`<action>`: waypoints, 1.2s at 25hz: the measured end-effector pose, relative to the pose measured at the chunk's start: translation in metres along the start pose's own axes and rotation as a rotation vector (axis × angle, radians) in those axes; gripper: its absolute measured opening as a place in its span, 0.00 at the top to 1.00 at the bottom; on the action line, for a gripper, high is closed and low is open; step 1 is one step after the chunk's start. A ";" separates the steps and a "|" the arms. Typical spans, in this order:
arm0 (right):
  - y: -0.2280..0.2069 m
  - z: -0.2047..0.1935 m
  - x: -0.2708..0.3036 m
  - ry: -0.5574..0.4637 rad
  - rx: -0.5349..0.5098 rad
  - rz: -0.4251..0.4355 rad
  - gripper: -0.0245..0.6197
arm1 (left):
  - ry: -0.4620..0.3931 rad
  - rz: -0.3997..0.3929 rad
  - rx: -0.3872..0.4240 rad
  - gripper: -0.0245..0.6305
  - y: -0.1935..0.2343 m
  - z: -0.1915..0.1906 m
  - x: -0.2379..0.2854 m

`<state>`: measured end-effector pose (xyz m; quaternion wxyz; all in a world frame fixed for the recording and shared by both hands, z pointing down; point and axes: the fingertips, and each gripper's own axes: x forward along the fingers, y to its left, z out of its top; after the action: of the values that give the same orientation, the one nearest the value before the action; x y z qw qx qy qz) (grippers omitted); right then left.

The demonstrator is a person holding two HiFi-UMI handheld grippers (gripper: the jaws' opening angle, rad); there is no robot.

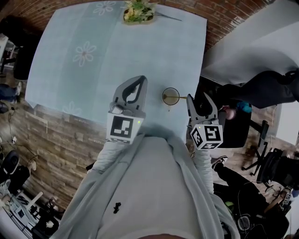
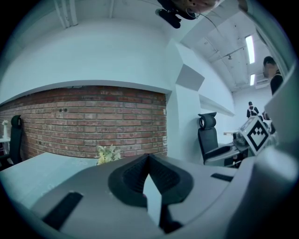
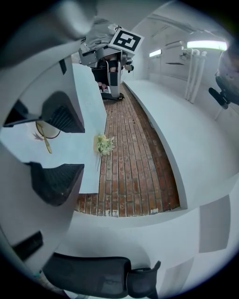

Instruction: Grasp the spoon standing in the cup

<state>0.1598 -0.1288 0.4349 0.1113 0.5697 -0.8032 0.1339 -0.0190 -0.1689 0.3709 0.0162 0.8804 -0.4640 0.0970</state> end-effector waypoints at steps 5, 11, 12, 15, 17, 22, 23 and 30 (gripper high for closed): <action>0.003 -0.015 0.003 0.019 0.013 0.019 0.63 | -0.001 -0.016 0.003 0.93 -0.006 -0.001 0.000; 0.007 -0.036 0.009 0.058 0.043 0.038 0.63 | -0.006 -0.040 0.019 0.93 -0.013 0.000 0.000; 0.007 -0.039 0.010 0.064 0.050 0.040 0.63 | -0.006 -0.043 0.023 0.93 -0.013 -0.001 0.000; 0.010 -0.048 0.013 0.081 0.062 0.050 0.63 | -0.004 -0.044 0.021 0.94 -0.014 -0.002 -0.002; 0.012 -0.054 0.016 0.092 0.061 0.056 0.63 | -0.002 -0.046 0.020 0.94 -0.015 -0.004 -0.002; 0.015 -0.067 0.020 0.110 0.083 0.052 0.63 | 0.001 -0.053 0.010 0.93 -0.017 -0.006 -0.003; 0.016 -0.070 0.021 0.112 0.090 0.053 0.63 | -0.001 -0.058 0.014 0.93 -0.018 -0.006 -0.002; 0.020 -0.083 0.030 0.127 0.107 0.077 0.63 | 0.013 -0.076 0.011 0.93 -0.024 -0.012 0.000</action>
<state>0.1333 -0.1213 0.5208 0.1263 0.5341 -0.8074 0.2167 -0.0009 -0.1538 0.3843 0.0179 0.8969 -0.4293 0.1047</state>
